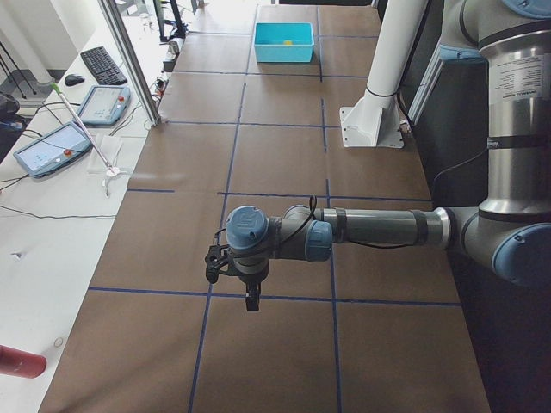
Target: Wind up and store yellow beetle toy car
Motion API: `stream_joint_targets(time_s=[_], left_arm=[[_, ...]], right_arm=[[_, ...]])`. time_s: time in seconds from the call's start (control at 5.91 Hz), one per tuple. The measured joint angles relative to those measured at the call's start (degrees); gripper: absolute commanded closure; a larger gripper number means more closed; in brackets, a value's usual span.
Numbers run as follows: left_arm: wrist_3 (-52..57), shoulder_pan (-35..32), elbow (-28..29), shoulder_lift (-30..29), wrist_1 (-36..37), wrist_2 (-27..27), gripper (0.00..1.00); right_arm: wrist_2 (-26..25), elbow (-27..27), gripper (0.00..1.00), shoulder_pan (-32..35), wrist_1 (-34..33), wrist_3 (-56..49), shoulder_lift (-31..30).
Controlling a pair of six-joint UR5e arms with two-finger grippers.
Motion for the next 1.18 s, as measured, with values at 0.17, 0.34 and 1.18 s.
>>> stream_joint_targets(time_s=[0.17, 0.34, 1.18], left_arm=[[0.0, 0.04, 0.0, 0.0, 0.0, 0.01, 0.0], [0.0, 0.05, 0.0, 0.0, 0.0, 0.02, 0.0], [0.0, 0.06, 0.0, -0.03, -0.04, 0.02, 0.0]], right_arm=[[-0.14, 0.03, 0.0, 0.08, 0.06, 2.46, 0.24], [-0.53, -0.08, 0.0, 0.1, 0.08, 3.06, 0.29], [-0.82, -1.77, 0.0, 0.09, 0.1, 3.14, 0.37]])
